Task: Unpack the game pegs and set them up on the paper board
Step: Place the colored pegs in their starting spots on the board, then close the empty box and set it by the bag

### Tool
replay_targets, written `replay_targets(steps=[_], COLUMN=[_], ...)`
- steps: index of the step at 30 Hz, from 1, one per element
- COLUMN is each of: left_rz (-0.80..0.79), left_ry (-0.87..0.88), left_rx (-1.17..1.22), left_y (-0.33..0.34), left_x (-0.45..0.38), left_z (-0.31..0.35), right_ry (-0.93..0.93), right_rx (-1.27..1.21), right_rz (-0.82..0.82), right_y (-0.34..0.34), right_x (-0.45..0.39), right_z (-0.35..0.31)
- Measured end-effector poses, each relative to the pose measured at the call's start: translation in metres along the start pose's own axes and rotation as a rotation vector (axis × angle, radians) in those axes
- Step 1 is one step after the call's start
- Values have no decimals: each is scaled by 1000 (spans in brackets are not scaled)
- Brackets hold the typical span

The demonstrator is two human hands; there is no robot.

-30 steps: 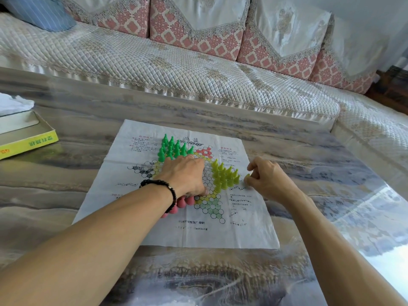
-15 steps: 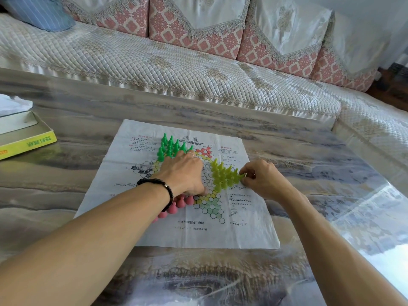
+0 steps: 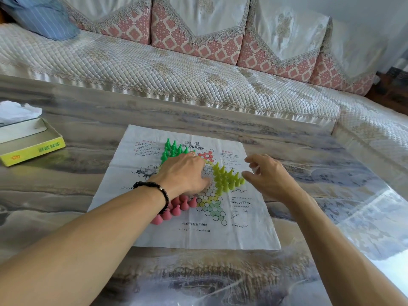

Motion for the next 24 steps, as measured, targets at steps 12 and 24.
replay_targets(steps=[12,24], left_rz=[247,396], left_ry=[-73,-360], left_rx=[-94,-134], left_y=[-46,-80], left_x=[96,228], left_z=[-90,-247], right_ry=[-294,-522], right_rx=[57,-40], right_rz=[23,-109], right_y=[8,102], right_x=[15,5], right_z=[-151,-334])
Point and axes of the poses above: each hand's wrist, its own x-axis away from the middle knuckle, its own y-axis out of the palm, z = x × y, the point moved 7 cm from there along -x, towards the middle knuckle, and after that the axes turned 1 degree about x, right-handed, at the moved point
